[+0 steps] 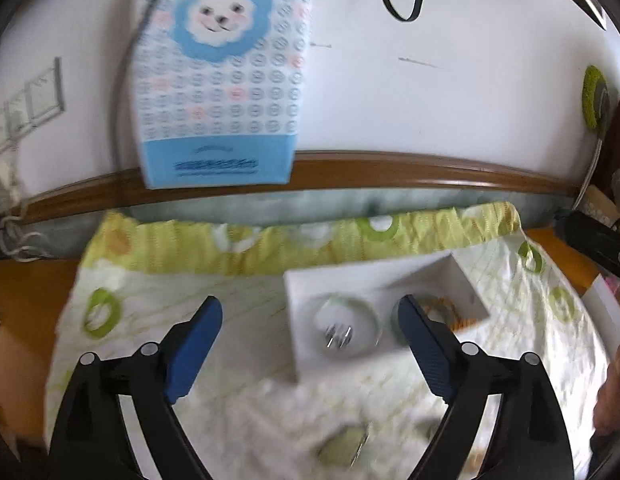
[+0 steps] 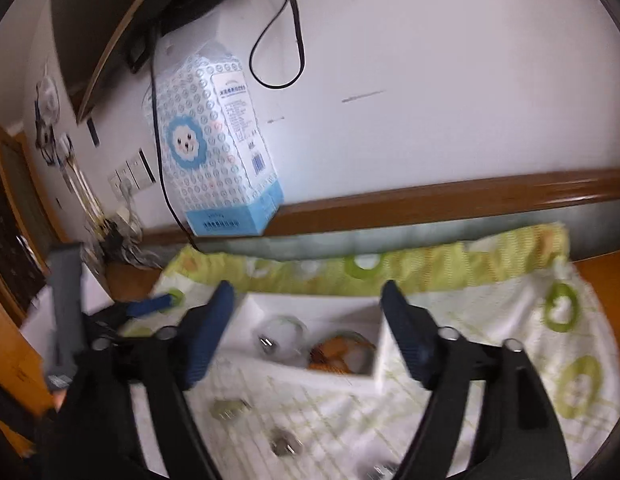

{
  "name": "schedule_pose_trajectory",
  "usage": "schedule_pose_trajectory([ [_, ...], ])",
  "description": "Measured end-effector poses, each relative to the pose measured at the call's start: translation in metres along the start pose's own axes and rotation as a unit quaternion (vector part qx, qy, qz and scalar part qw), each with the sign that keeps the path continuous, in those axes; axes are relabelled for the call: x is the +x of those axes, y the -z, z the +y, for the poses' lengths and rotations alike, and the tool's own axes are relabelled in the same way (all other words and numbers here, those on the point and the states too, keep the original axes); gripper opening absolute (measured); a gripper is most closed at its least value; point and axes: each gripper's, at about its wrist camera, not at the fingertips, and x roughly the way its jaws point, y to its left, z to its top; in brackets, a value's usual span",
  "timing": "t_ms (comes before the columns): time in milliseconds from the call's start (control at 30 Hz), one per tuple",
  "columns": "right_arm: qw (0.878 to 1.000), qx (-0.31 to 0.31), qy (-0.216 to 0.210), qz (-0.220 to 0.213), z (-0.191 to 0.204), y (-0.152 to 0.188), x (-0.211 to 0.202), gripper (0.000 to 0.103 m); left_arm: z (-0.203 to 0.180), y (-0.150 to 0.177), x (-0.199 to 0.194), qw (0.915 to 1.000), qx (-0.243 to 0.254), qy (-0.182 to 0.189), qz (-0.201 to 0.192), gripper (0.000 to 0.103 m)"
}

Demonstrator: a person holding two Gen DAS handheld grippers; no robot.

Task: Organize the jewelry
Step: 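Lower the silver ring and amber necklace into the white box and open both tools, then withdraw both tools from the box back over the remaining jewelry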

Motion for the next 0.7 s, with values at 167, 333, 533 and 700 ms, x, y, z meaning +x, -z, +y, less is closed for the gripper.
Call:
schedule_pose_trajectory([
  [167, 0.999, 0.018, 0.027, 0.001, -0.017, 0.045, -0.032, 0.098, 0.019, 0.047, -0.031, 0.9996, -0.014, -0.022, 0.014, 0.093],
  [333, 0.997, 0.065, 0.044, 0.025, -0.045, 0.095, -0.05, 0.098, 0.03, 0.094, -0.038, 0.9983, -0.031, -0.019, 0.045, 0.093],
  [533, 0.991, 0.103, 0.047, 0.067, -0.066, 0.132, -0.053, 0.098, 0.024, 0.138, -0.018, 0.9939, -0.025, -0.033, 0.102, 0.093],
  [700, 0.993, 0.056, 0.053, 0.085, -0.049, 0.134, -0.045, 0.098, 0.018, 0.142, -0.017, 0.9937, -0.005, -0.043, 0.103, 0.099],
])
